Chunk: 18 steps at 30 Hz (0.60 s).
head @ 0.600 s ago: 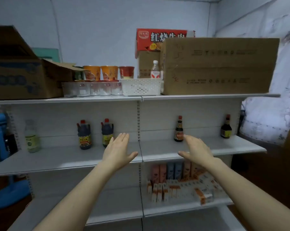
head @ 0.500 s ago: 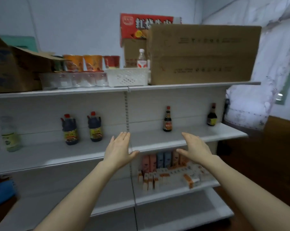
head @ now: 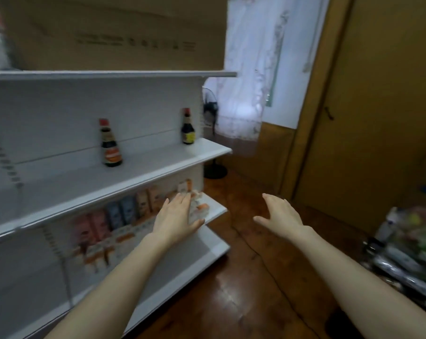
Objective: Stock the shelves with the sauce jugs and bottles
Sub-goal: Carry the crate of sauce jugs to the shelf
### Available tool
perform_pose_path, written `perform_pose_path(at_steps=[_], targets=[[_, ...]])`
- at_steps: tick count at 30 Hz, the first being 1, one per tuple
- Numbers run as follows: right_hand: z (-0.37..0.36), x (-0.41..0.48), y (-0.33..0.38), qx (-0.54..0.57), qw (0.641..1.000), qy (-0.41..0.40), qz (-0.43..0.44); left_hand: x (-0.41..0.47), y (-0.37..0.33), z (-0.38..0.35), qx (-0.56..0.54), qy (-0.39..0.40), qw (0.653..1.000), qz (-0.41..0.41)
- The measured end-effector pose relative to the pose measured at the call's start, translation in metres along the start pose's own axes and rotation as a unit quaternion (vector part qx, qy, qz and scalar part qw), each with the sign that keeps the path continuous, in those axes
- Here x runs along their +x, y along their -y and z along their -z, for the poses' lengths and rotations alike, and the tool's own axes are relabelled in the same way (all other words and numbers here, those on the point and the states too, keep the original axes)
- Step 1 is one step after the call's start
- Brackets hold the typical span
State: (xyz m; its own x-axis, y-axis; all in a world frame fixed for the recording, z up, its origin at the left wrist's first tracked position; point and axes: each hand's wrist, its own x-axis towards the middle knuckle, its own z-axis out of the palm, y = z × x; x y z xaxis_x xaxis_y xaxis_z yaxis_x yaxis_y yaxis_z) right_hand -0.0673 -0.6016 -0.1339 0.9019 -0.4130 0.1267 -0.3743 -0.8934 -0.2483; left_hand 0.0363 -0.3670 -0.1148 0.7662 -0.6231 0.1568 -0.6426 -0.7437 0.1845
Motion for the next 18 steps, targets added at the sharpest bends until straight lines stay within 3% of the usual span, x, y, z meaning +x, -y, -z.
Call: perform_pose_path(at_steps=[9,18], targets=[[0.014,-0.013,-0.200,-0.023,0.985,0.013,-0.172,0.122,-0.158,-0.100,-0.031,0.091,0.989,-0.116],[0.009,-0.037,-0.342,-0.020,0.936,0.039,-0.350,0.216,-0.288,-0.207,-0.040,0.178,0.950,-0.254]])
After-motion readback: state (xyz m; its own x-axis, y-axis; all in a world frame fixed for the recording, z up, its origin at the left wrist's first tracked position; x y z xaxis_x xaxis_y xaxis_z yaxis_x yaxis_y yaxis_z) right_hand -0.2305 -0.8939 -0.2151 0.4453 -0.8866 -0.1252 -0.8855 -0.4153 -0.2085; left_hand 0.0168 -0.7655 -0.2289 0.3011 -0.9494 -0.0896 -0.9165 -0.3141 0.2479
